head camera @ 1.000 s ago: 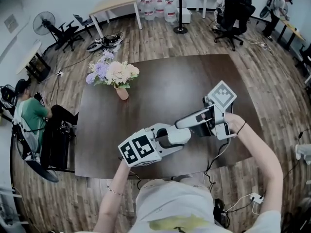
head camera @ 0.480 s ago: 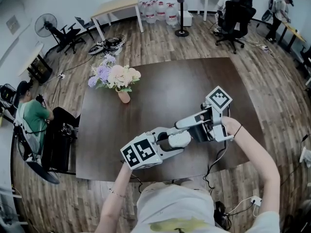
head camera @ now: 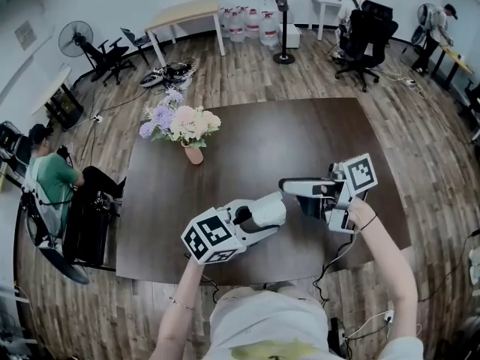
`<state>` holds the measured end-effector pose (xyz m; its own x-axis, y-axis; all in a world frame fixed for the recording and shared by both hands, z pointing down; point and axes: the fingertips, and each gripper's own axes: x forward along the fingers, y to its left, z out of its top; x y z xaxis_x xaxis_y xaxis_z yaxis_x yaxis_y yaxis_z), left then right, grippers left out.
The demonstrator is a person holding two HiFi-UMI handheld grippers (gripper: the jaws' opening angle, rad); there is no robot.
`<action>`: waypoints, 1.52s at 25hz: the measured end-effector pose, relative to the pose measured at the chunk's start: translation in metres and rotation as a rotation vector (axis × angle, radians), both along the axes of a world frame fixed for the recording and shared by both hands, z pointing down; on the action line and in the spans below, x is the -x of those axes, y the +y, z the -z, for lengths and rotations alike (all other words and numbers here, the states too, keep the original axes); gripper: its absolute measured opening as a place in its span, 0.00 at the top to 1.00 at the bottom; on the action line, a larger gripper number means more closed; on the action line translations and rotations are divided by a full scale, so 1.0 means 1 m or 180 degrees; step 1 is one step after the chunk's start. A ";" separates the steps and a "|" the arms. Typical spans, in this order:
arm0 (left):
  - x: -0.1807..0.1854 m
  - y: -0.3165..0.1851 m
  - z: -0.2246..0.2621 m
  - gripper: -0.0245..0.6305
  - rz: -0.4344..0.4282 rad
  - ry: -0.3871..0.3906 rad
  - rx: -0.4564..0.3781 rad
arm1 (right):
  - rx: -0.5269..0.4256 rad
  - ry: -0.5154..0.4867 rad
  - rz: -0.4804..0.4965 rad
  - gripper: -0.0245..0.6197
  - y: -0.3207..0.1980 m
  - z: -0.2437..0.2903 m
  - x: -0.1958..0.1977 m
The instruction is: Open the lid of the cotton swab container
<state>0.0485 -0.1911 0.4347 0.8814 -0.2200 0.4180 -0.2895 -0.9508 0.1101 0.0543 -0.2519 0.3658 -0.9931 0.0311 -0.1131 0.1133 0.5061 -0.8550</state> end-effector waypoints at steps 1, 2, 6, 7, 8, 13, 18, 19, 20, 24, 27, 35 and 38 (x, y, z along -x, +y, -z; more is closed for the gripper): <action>0.003 -0.004 0.001 0.64 0.0088 0.0017 0.0009 | -0.0136 0.0077 -0.0111 0.73 -0.002 -0.003 -0.003; 0.007 -0.008 0.001 0.64 0.0175 0.0018 0.0007 | -0.0269 0.0164 -0.0228 0.75 -0.004 -0.005 -0.006; 0.018 -0.023 0.004 0.64 0.0540 -0.0012 -0.0049 | -0.0714 0.0345 -0.0795 0.87 -0.011 -0.006 -0.020; 0.021 -0.026 0.006 0.64 0.0641 -0.0016 -0.0081 | -0.0790 0.0371 -0.0950 0.89 -0.012 -0.006 -0.023; 0.024 -0.029 0.007 0.64 0.0739 -0.0016 -0.0116 | -0.0850 0.0389 -0.1097 0.90 -0.013 -0.007 -0.027; 0.036 -0.040 0.013 0.64 0.1129 0.0066 -0.0184 | -0.1293 0.0638 -0.1701 0.93 -0.012 -0.012 -0.040; 0.049 -0.046 0.019 0.64 0.1446 0.0040 -0.0272 | -0.1606 0.0882 -0.2191 0.93 -0.008 -0.013 -0.055; 0.052 -0.047 0.020 0.64 0.1506 0.0034 -0.0290 | -0.1657 0.0912 -0.2258 0.93 -0.007 -0.012 -0.057; 0.055 -0.047 0.021 0.64 0.1560 0.0034 -0.0300 | -0.1718 0.0959 -0.2306 0.93 -0.005 -0.012 -0.059; 0.064 -0.050 0.021 0.64 0.1714 0.0051 -0.0315 | -0.2030 0.1203 -0.2446 0.93 -0.002 -0.014 -0.061; 0.067 -0.051 0.020 0.64 0.1821 0.0082 -0.0332 | -0.2275 0.1365 -0.2549 0.93 0.000 -0.015 -0.063; 0.082 -0.056 0.021 0.64 0.2102 0.0105 -0.0408 | -0.2443 0.1481 -0.2796 0.93 0.000 -0.017 -0.073; 0.088 -0.056 0.021 0.64 0.2185 0.0101 -0.0440 | -0.2412 0.1457 -0.2887 0.93 0.002 -0.018 -0.078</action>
<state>-0.0396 -0.2471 0.4139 0.5356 -0.7806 0.3223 -0.8282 -0.5602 0.0196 0.1324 -0.2504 0.3842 -0.6351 -0.7724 -0.0067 -0.7580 0.6248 -0.1870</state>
